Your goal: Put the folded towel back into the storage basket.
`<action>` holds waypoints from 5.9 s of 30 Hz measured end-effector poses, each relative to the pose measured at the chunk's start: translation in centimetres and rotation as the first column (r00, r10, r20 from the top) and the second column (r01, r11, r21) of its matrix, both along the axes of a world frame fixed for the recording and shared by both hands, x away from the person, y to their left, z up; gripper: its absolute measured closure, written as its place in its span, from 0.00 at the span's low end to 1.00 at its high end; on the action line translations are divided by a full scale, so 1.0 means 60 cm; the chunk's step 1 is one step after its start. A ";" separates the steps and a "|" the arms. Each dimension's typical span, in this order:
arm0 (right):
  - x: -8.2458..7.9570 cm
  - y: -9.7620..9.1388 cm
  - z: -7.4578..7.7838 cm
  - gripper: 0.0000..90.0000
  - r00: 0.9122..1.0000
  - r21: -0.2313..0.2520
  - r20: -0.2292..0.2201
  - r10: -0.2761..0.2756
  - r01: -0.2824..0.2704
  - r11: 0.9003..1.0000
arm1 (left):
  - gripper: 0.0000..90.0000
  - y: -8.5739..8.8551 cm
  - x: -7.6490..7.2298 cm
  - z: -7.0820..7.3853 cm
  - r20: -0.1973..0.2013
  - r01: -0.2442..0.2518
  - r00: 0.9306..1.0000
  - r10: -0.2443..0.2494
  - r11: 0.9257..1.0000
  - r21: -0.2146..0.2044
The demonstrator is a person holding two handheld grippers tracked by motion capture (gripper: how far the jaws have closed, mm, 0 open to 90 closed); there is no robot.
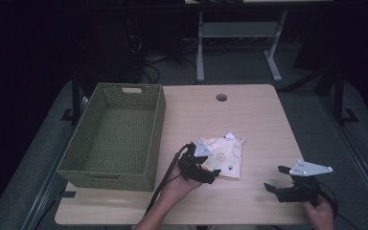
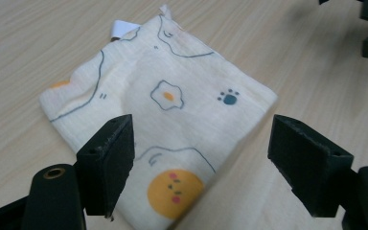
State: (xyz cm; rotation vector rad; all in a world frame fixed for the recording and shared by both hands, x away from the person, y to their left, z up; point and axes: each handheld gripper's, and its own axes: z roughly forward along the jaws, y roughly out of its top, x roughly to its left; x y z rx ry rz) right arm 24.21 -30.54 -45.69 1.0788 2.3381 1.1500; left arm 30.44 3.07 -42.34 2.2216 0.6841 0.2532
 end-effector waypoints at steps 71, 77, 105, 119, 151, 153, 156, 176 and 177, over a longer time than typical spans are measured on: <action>-0.005 0.000 0.005 0.15 1.000 0.013 0.020 0.012 -0.012 1.000 | 0.88 -0.080 0.118 -0.050 -0.069 -0.082 0.993 0.099 0.974 0.213; -0.005 0.000 0.005 0.15 1.000 0.011 0.023 0.015 -0.016 1.000 | 0.90 -0.077 0.119 -0.049 -0.079 -0.082 0.992 0.100 0.974 0.211; -0.008 -0.008 0.011 0.15 0.999 0.037 0.042 -0.011 0.009 0.999 | 0.92 0.000 0.105 0.039 -0.335 -0.061 0.942 0.006 0.986 -0.153; -0.008 -0.011 0.011 0.15 0.999 0.053 0.042 -0.020 0.017 0.998 | 0.91 0.029 0.101 0.061 -0.441 -0.046 0.895 -0.070 0.968 -0.246; -0.001 -0.011 0.005 0.15 0.999 0.032 0.026 -0.038 0.037 0.999 | 0.91 0.113 0.093 0.116 -0.519 -0.021 0.840 -0.159 0.946 -0.323; -0.002 -0.011 0.005 0.15 0.999 0.032 0.029 -0.040 0.039 0.999 | 0.91 0.119 0.093 0.121 -0.520 -0.024 0.839 -0.161 0.944 -0.330; -0.002 -0.012 0.006 0.15 0.999 0.036 0.031 -0.045 0.043 0.998 | 0.91 0.125 0.092 0.125 -0.515 -0.023 0.842 -0.159 0.944 -0.329; 0.002 -0.012 0.005 0.15 0.998 0.028 0.034 -0.050 0.049 0.998 | 0.91 0.181 0.099 0.162 -0.501 -0.056 0.853 -0.145 0.930 -0.364; 0.002 -0.012 0.004 0.15 0.998 0.025 0.034 -0.050 0.049 0.998 | 0.91 0.184 0.100 0.164 -0.501 -0.057 0.853 -0.145 0.929 -0.365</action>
